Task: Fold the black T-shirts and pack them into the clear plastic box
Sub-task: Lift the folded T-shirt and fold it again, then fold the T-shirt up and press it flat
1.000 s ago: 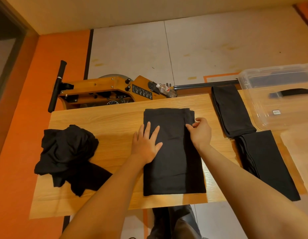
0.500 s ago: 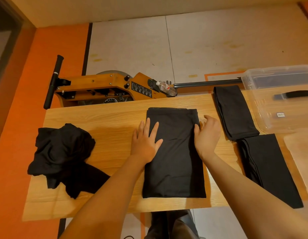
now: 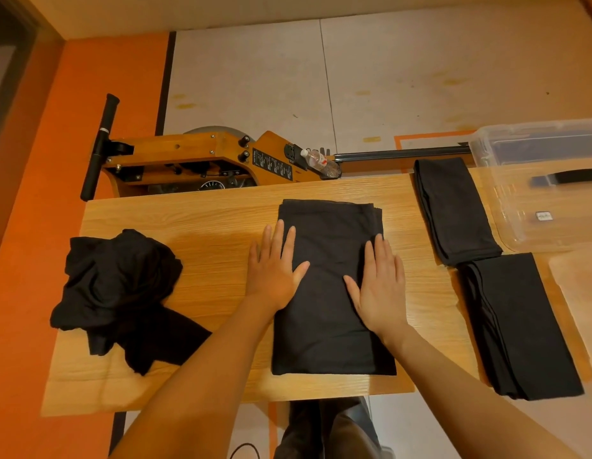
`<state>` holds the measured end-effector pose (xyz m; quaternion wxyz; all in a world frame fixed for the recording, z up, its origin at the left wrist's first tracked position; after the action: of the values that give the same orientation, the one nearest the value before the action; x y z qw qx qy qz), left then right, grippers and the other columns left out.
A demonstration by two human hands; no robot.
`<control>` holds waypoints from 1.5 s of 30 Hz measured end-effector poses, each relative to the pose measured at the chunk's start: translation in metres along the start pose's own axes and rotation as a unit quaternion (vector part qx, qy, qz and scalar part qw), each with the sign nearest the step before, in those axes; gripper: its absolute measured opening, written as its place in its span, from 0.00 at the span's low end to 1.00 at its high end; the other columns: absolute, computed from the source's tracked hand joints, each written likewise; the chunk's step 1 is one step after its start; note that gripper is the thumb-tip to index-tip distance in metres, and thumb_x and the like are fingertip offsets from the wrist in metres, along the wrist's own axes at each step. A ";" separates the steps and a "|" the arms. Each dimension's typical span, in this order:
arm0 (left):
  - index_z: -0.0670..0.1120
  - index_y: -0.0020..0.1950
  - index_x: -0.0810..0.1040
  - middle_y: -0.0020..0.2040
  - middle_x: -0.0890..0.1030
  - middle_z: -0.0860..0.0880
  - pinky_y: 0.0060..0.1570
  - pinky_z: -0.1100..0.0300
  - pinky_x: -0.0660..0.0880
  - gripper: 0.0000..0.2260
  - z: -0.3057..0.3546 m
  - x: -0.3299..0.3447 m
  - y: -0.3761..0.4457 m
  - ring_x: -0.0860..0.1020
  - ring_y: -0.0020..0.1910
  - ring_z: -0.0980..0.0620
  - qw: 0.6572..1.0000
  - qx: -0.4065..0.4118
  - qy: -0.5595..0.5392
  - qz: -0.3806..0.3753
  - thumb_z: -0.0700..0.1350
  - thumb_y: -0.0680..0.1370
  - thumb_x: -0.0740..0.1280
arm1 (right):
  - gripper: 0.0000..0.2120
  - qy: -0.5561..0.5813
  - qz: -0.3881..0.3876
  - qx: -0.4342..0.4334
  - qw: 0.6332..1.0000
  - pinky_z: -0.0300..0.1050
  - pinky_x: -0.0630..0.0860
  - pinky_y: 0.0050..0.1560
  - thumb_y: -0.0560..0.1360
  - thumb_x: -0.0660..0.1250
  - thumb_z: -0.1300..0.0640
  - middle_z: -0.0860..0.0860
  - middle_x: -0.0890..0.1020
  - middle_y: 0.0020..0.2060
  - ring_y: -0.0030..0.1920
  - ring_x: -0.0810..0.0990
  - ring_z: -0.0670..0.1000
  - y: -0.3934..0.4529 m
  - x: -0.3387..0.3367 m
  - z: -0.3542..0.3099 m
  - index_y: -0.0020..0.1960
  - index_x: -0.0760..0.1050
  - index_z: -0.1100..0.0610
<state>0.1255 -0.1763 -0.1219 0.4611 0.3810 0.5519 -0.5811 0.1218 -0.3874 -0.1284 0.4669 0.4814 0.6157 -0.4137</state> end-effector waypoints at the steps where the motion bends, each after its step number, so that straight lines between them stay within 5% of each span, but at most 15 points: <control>1: 0.49 0.79 0.44 0.80 0.42 0.46 0.75 0.44 0.47 0.33 0.004 0.000 -0.005 0.42 0.78 0.45 1.000 0.014 -0.002 0.026 0.62 0.80 0.49 | 0.34 -0.007 -0.001 -0.012 1.000 0.58 0.54 0.75 0.80 0.50 0.40 0.59 0.57 0.78 0.78 0.54 0.58 -0.003 -0.001 -0.001 0.77 0.57 0.62; 7: 0.44 0.77 0.58 0.78 0.57 0.44 0.72 0.46 0.56 0.30 0.022 0.011 -0.028 0.55 0.77 0.46 0.994 0.054 -0.023 0.088 0.60 0.80 0.50 | 0.36 -0.025 -0.049 -0.045 0.997 0.53 0.49 0.76 0.80 0.46 0.37 0.57 0.58 0.78 0.78 0.54 0.55 -0.022 0.007 -0.008 0.78 0.57 0.61; 13: 0.45 0.78 0.57 0.78 0.56 0.43 0.72 0.46 0.55 0.31 0.022 0.023 -0.047 0.55 0.77 0.45 0.997 0.044 -0.008 0.065 0.61 0.80 0.50 | 0.38 -0.032 -0.031 0.024 0.999 0.59 0.54 0.75 0.79 0.46 0.35 0.59 0.56 0.78 0.78 0.52 0.58 -0.030 0.002 -0.001 0.78 0.56 0.61; 21: 0.46 0.79 0.51 0.80 0.49 0.46 0.75 0.47 0.50 0.33 0.018 0.035 -0.076 0.47 0.78 0.48 0.998 0.050 -0.015 0.028 0.62 0.79 0.50 | 0.36 -0.041 -0.033 -0.061 0.997 0.58 0.53 0.75 0.80 0.46 0.36 0.59 0.59 0.77 0.78 0.55 0.58 -0.020 0.001 -0.004 0.77 0.59 0.61; 24: 0.46 0.79 0.51 0.80 0.49 0.45 0.75 0.46 0.51 0.34 0.016 0.039 -0.079 0.47 0.79 0.47 0.999 0.029 -0.013 0.018 0.63 0.79 0.52 | 0.37 -0.056 -0.025 -0.019 0.998 0.61 0.56 0.73 0.79 0.47 0.36 0.61 0.59 0.77 0.77 0.56 0.60 -0.035 0.001 0.012 0.77 0.59 0.61; 30: 0.47 0.78 0.54 0.79 0.53 0.44 0.73 0.47 0.51 0.32 0.020 0.033 -0.085 0.50 0.78 0.46 0.994 0.090 -0.010 0.058 0.61 0.79 0.53 | 0.32 -0.052 -0.009 -0.050 0.997 0.58 0.55 0.74 0.80 0.51 0.42 0.59 0.61 0.76 0.77 0.56 0.58 -0.059 -0.006 -0.004 0.76 0.62 0.61; 41: 0.47 0.78 0.58 0.78 0.55 0.44 0.73 0.47 0.52 0.31 0.012 0.042 -0.109 0.52 0.78 0.45 0.990 0.136 0.017 0.045 0.61 0.79 0.56 | 0.37 -0.041 -0.068 -0.065 0.995 0.57 0.47 0.75 0.79 0.50 0.34 0.58 0.54 0.79 0.79 0.49 0.57 -0.116 0.013 0.007 0.79 0.54 0.57; 45: 0.48 0.75 0.63 0.76 0.62 0.44 0.70 0.46 0.62 0.31 -0.001 0.033 -0.118 0.61 0.75 0.44 0.985 0.160 0.025 0.065 0.60 0.76 0.63 | 0.36 -0.001 -0.037 -0.114 0.993 0.59 0.52 0.74 0.78 0.54 0.33 0.58 0.61 0.76 0.76 0.59 0.58 -0.135 0.004 0.023 0.76 0.62 0.57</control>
<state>0.0036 -0.1833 -0.1194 0.4167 0.4991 0.4372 -0.6213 -0.0071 -0.4351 -0.1295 0.5043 0.4013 0.6755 -0.3581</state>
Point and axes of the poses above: each hand's wrist, its own y-axis towards the middle knuckle, its own x-axis out of the palm, z = x × y, the point moved 3 cm from there along y, towards the middle knuckle
